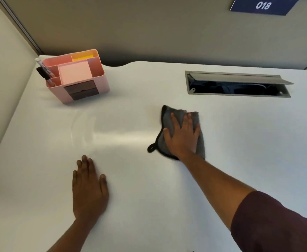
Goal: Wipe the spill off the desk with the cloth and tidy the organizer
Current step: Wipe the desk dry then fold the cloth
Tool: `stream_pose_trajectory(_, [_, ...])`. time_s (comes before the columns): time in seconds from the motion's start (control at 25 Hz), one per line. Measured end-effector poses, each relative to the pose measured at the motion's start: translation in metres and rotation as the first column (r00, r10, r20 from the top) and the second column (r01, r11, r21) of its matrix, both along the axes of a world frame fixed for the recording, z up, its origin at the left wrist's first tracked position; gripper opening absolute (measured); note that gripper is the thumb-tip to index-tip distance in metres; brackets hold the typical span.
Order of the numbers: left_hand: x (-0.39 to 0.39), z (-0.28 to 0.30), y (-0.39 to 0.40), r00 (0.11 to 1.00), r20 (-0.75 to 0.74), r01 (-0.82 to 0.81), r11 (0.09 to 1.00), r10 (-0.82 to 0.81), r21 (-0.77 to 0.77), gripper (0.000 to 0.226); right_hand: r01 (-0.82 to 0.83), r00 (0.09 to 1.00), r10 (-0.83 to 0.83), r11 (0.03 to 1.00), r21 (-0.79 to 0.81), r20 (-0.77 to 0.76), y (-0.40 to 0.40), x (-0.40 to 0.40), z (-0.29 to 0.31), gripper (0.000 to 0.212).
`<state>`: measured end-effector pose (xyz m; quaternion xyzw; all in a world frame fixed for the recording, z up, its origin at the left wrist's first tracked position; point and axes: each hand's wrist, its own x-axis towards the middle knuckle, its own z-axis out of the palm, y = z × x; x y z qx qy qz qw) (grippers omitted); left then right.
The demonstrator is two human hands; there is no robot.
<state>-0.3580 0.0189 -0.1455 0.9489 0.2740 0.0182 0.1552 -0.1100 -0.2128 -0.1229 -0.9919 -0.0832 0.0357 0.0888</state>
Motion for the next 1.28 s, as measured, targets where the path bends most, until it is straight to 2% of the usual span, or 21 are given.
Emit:
stream_pose_trajectory(0.08, [0.0, 0.003, 0.001, 1.0, 0.017, 0.0, 1.0, 0.0, -0.021, 0.069, -0.295, 0.955, 0.294, 0.954, 0.061, 0.031, 0.039, -0.075, -0.006, 0.074])
stream_pose_trajectory(0.16, [-0.003, 0.005, 0.002, 1.0, 0.01, 0.002, 0.998, -0.001, -0.062, 0.069, -0.541, 0.841, 0.541, 0.835, 0.101, 0.022, 0.057, -0.156, -0.016, 0.078])
stream_pose_trajectory(0.24, [-0.012, 0.005, 0.002, 0.999, -0.005, 0.036, 0.996, -0.036, -0.081, 0.07, -0.67, 0.741, 0.671, 0.735, 0.105, 0.029, 0.042, -0.201, -0.023, 0.08])
stream_pose_trajectory(0.32, [-0.03, 0.003, 0.0, 0.998, 0.0, 0.071, 0.997, -0.071, -0.043, 0.069, -0.703, 0.711, 0.702, 0.705, 0.092, 0.045, 0.001, -0.201, -0.025, 0.081])
stream_pose_trajectory(0.4, [-0.047, 0.001, -0.011, 0.994, -0.002, 0.111, 0.994, -0.111, -0.004, 0.068, -0.581, 0.813, 0.582, 0.811, 0.066, 0.007, -0.05, -0.177, -0.021, 0.08])
stream_pose_trajectory(0.52, [-0.06, 0.001, -0.016, 0.99, -0.022, 0.137, 0.991, -0.136, 0.01, 0.069, -0.253, 0.967, 0.254, 0.967, -0.03, 0.007, -0.108, -0.122, -0.01, 0.074])
stream_pose_trajectory(0.6, [-0.059, 0.002, -0.015, 0.99, -0.025, 0.135, 0.991, -0.135, 0.005, 0.07, -0.033, 0.999, 0.032, 0.996, -0.077, -0.007, -0.123, -0.088, -0.002, 0.071])
stream_pose_trajectory(0.72, [-0.06, 0.002, -0.017, 0.991, -0.024, 0.134, 0.991, -0.134, 0.005, 0.07, 0.266, 0.963, -0.267, 0.963, -0.033, -0.025, -0.093, -0.087, 0.002, 0.069])
stream_pose_trajectory(0.76, [-0.061, 0.001, -0.017, 0.991, -0.021, 0.131, 0.991, -0.131, 0.001, 0.07, 0.284, 0.959, -0.284, 0.959, -0.022, -0.008, -0.072, -0.108, 0.001, 0.071])
stream_pose_trajectory(0.8, [-0.061, 0.001, -0.017, 0.991, -0.018, 0.131, 0.991, -0.131, 0.001, 0.07, 0.21, 0.978, -0.209, 0.978, -0.01, 0.018, -0.049, -0.138, -0.004, 0.074])
stream_pose_trajectory(0.84, [-0.061, 0.001, -0.016, 0.991, -0.02, 0.132, 0.991, -0.132, 0.002, 0.07, 0.052, 0.998, -0.052, 0.999, 0.003, 0.038, -0.026, -0.174, -0.008, 0.076])
stream_pose_trajectory(0.92, [-0.06, 0.001, -0.015, 0.991, -0.035, 0.126, 0.992, -0.126, -0.008, 0.071, -0.298, 0.955, 0.297, 0.953, 0.048, 0.015, 0.006, -0.236, -0.014, 0.081])
stream_pose_trajectory(0.96, [-0.059, 0.001, -0.014, 0.992, -0.044, 0.12, 0.993, -0.12, -0.013, 0.072, -0.393, 0.919, 0.394, 0.918, 0.055, 0.0, 0.011, -0.252, -0.017, 0.084])
stream_pose_trajectory(1.04, [-0.058, 0.002, -0.014, 0.992, -0.04, 0.116, 0.993, -0.116, -0.011, 0.072, -0.484, 0.875, 0.484, 0.874, 0.034, 0.001, -0.001, -0.253, -0.022, 0.084])
stream_pose_trajectory(1.12, [-0.052, 0.003, -0.009, 0.992, -0.009, 0.127, 0.992, -0.127, -0.003, 0.073, -0.434, 0.901, 0.434, 0.901, 0.013, -0.004, -0.032, -0.23, -0.021, 0.083])
stream_pose_trajectory(1.2, [-0.039, 0.004, 0.005, 0.993, 0.016, 0.119, 0.993, -0.119, -0.005, 0.077, -0.232, 0.973, 0.233, 0.972, -0.037, 0.009, -0.068, -0.192, -0.019, 0.078])
stream_pose_trajectory(1.28, [-0.026, 0.004, 0.021, 0.994, 0.012, 0.11, 0.994, -0.11, -0.013, 0.083, -0.001, 1.0, 0.002, 0.998, -0.068, 0.006, -0.093, -0.145, -0.012, 0.072])
